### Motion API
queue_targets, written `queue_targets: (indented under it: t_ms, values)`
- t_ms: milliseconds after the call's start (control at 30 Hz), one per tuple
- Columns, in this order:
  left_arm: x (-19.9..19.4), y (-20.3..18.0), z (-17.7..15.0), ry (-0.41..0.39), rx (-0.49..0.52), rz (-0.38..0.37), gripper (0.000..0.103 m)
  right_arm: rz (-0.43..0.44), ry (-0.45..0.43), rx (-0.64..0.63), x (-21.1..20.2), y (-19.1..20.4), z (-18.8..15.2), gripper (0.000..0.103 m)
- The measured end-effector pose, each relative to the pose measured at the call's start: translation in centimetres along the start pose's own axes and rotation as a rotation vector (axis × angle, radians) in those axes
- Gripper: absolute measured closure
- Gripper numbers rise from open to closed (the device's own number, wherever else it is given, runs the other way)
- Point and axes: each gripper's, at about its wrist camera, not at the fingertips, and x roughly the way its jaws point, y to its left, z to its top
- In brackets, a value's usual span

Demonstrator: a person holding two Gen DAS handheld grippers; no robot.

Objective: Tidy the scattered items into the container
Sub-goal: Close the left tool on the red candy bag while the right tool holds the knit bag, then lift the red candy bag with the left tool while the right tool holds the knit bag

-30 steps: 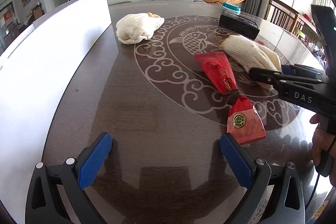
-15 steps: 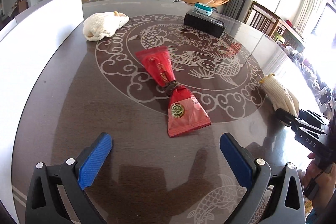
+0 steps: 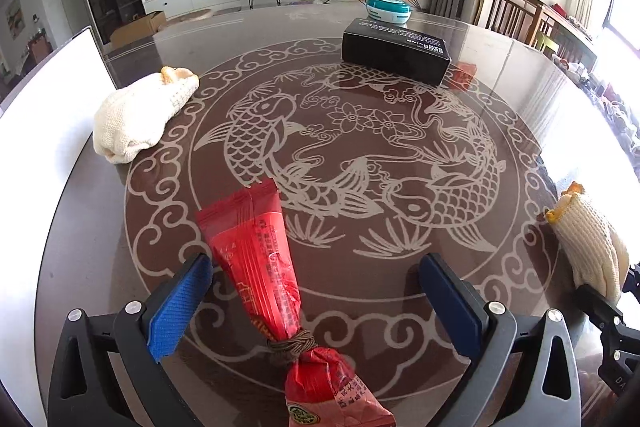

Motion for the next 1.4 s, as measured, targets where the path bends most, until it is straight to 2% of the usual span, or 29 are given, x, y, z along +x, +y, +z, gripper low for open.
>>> queue_targets:
  t_ms: [367, 433, 500, 533, 600, 667, 967, 1133, 1233, 1267, 1367, 1400]
  values:
    - [-0.3, 0.1, -0.4, 0.018, 0.009, 0.0, 0.0, 0.0, 0.0, 0.0, 0.0, 0.0, 0.0, 0.059]
    - [-0.8, 0.4, -1.0, -0.009, 0.002, 0.004, 0.011, 0.001, 0.0, 0.0, 0.0, 0.0, 0.0, 0.059]
    - [-1.4, 0.7, -1.3, -0.03, -0.001, 0.002, 0.036, 0.0, 0.0, 0.0, 0.0, 0.0, 0.0, 0.059]
    - [-1.7, 0.8, -1.5, -0.037, 0.002, 0.0, 0.043, 0.001, 0.0, 0.0, 0.0, 0.0, 0.0, 0.059]
    - [-2.2, 1.1, -1.8, -0.046, 0.008, -0.008, 0.069, 0.001, 0.0, 0.0, 0.0, 0.0, 0.0, 0.059]
    - [-2.7, 1.6, -2.4, -0.049, 0.012, -0.017, 0.08, 0.001, 0.0, 0.0, 0.0, 0.0, 0.0, 0.059]
    - [-5.6, 2.7, -6.4, -0.051, 0.044, -0.059, 0.08, 0.006, -0.009, -0.013, -0.3, 0.2, -0.1, 0.059]
    - [-6.5, 3.5, -7.6, -0.049, 0.008, -0.079, 0.081, 0.057, -0.023, -0.087, -0.7, 1.6, -0.2, 0.059]
    - [-6.4, 3.6, -7.8, -0.055, 0.003, -0.08, 0.081, 0.154, -0.019, -0.062, -0.8, 2.2, -0.3, 0.059]
    - [-6.4, 3.5, -7.8, -0.056, 0.01, -0.074, 0.081, 0.138, -0.019, -0.079, -0.8, 2.7, -0.4, 0.059]
    - [-6.3, 3.2, -7.6, -0.06, 0.025, -0.059, 0.077, 0.128, -0.02, -0.083, -0.8, 3.1, -0.4, 0.059]
    - [-6.3, 3.1, -7.6, -0.062, 0.029, -0.063, 0.07, 0.129, -0.017, -0.071, -0.7, 2.9, -0.4, 0.053]
